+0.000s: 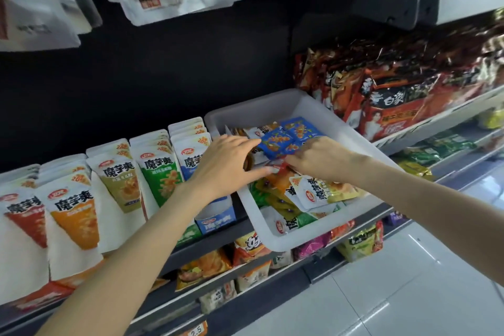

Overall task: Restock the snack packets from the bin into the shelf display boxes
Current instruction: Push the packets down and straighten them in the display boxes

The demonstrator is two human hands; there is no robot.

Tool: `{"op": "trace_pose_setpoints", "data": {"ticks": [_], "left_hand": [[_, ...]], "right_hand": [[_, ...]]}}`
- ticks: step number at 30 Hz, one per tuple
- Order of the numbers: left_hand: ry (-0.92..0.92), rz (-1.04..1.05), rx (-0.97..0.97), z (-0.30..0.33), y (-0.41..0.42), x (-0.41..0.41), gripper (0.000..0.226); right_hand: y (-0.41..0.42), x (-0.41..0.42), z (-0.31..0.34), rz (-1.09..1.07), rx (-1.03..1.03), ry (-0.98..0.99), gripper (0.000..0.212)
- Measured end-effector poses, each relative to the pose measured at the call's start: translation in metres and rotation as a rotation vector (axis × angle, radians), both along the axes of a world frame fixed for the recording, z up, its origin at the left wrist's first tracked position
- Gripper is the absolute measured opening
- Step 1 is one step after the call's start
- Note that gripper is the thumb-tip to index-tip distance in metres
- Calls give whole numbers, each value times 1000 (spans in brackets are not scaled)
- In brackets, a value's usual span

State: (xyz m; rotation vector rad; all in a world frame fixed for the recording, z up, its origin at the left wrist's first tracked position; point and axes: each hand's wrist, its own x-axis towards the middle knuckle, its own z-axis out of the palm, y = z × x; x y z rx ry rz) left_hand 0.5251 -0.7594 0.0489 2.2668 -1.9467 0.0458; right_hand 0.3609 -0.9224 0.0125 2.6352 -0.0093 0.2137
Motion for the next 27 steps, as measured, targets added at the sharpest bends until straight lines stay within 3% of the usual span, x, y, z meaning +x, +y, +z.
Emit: {"op": "trace_pose_setpoints", "data": {"ticks": [3,5,6,9,11,14,16,18,21,24,27], "left_hand": [[-87,-46,-30,0,-15,-19,65],[-103,-44,-221,2,-19,-25,39],[-57,-33,-327,4,-18,-26,32],[322,44,-491,9,-9,-18,26],[581,114,-494,11,0,-8,24],[830,197,-487,10,14,2,10],[941,214,-497,10,24,6,1],[984,227,-506,9,36,10,2],[949,262,-582,8,61,15,9],[859,274,-707,5,92,25,24],[819,205,-668,2,126,34,31]], "right_hand": [[10,-8,17,91,37,-246,19],[17,-13,33,62,100,-450,6],[22,-16,41,27,195,-558,9],[24,-26,59,-193,600,-773,10],[21,-29,64,-360,1004,-785,27],[27,-21,69,-416,1619,-790,47],[34,-10,69,-380,1787,-731,38],[43,1,69,-329,1782,-679,24],[58,17,75,-238,1601,-692,10],[77,35,84,-89,1294,-673,8],[100,55,93,27,1137,-649,8]]}}
